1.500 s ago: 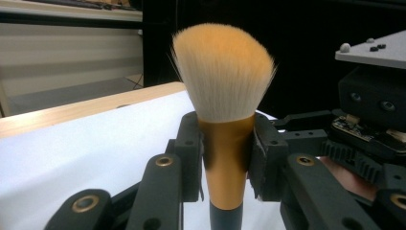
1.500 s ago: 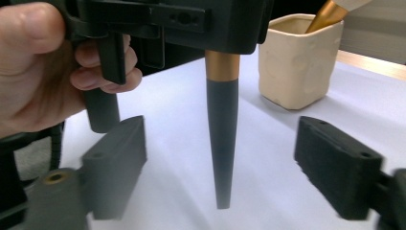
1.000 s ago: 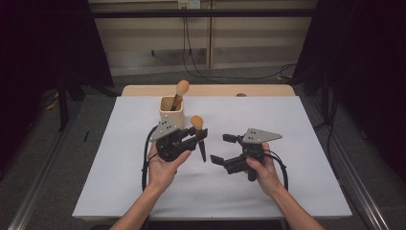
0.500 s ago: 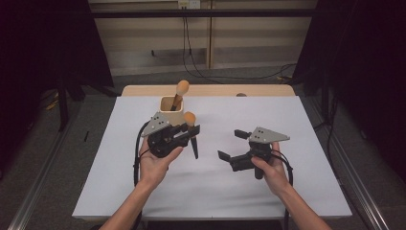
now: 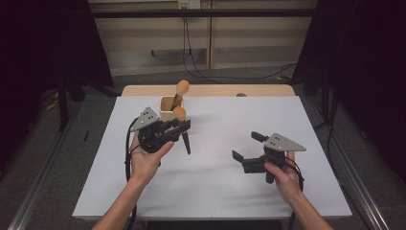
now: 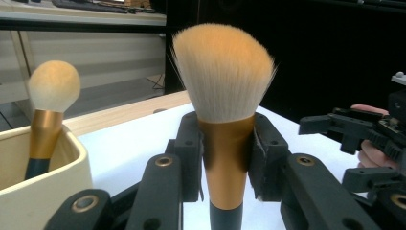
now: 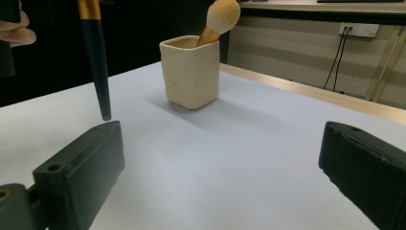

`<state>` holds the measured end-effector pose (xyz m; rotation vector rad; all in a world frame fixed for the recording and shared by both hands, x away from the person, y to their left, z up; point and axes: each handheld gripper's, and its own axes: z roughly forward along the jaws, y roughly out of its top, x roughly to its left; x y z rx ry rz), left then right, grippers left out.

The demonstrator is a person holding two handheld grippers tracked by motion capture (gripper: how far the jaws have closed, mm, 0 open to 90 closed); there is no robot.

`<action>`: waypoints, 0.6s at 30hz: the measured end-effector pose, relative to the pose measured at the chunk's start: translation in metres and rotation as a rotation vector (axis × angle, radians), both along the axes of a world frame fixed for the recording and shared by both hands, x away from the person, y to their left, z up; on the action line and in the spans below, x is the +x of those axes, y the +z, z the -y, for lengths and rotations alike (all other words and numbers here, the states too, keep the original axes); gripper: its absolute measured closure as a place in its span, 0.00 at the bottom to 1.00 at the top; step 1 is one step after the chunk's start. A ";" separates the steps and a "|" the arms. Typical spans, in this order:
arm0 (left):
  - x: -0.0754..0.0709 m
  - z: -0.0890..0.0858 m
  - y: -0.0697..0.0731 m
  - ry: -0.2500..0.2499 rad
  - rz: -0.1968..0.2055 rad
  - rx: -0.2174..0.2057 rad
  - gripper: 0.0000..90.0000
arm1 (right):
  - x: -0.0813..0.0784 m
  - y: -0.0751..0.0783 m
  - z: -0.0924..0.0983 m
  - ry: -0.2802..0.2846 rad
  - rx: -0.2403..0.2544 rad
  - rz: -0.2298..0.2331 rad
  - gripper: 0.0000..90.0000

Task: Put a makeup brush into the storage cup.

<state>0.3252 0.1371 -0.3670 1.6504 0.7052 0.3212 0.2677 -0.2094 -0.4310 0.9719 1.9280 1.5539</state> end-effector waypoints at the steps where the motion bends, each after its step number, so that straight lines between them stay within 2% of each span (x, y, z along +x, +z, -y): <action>1: 0.000 -0.001 0.000 0.001 0.000 0.003 0.77 | -0.002 -0.001 0.002 0.001 0.005 0.003 0.00; 4: 0.001 -0.004 0.003 0.011 0.003 0.001 0.77 | -0.006 -0.003 0.005 0.004 -0.002 0.007 0.00; 7: 0.003 -0.008 0.006 0.015 0.008 0.002 0.77 | -0.011 -0.004 0.010 -0.017 0.025 -0.004 0.00; 10: 0.005 -0.011 0.009 0.022 0.014 0.004 0.77 | -0.015 -0.005 0.017 -0.048 0.024 0.000 0.00; 18: 0.014 -0.022 0.012 0.060 0.018 0.006 0.77 | -0.027 -0.010 0.035 -0.089 0.033 -0.006 0.00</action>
